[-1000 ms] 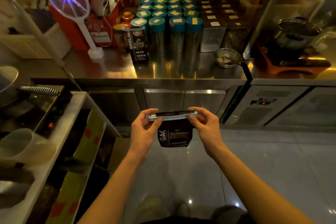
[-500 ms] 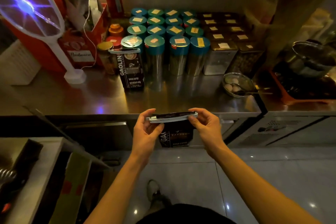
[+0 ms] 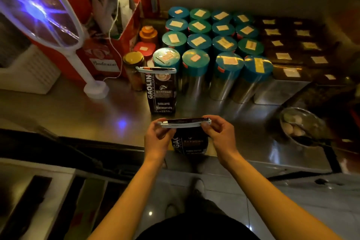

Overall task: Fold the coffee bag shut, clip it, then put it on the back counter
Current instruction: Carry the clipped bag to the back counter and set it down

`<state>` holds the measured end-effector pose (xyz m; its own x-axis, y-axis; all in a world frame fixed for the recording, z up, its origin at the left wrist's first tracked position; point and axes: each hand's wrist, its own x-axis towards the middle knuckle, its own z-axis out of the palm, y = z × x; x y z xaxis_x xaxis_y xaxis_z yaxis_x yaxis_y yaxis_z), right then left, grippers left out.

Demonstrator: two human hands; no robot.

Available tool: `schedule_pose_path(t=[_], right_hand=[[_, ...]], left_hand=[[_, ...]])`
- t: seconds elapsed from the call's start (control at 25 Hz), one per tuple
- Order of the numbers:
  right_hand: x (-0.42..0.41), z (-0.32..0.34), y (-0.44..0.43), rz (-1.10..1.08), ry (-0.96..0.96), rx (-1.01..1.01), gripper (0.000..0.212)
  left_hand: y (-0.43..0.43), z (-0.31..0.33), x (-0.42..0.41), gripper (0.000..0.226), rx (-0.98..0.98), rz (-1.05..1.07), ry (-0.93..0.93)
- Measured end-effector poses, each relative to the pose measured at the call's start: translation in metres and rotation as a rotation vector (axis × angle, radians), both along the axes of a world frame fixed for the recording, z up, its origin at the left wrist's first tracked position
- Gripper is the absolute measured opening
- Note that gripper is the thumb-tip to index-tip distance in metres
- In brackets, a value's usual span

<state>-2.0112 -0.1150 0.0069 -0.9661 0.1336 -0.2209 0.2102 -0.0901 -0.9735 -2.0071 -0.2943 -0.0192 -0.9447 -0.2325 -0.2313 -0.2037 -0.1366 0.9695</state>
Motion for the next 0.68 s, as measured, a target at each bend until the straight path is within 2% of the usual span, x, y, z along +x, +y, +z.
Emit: schedule_pose_path(t=[0.12, 0.24, 0.48, 0.68], right_hand=[[-0.022, -0.002, -0.014, 0.055, 0.035, -0.034, 0.018], [-0.064, -0.011, -0.025, 0.133, -0.025, -0.060, 0.018], [-0.122, -0.019, -0.060, 0.187, -0.049, -0.034, 0.020], [-0.146, -0.032, -0.092, 0.067, -0.073, 0.039, 0.015]], left_hand=[[-0.018, 0.000, -0.019, 0.038, -0.017, 0.021, 0.016], [-0.031, -0.001, -0.046, 0.039, -0.077, 0.097, -0.007], [-0.062, 0.002, -0.094, 0.038, -0.052, 0.160, -0.018], [-0.094, -0.006, -0.136, 0.039, -0.057, 0.055, -0.044]])
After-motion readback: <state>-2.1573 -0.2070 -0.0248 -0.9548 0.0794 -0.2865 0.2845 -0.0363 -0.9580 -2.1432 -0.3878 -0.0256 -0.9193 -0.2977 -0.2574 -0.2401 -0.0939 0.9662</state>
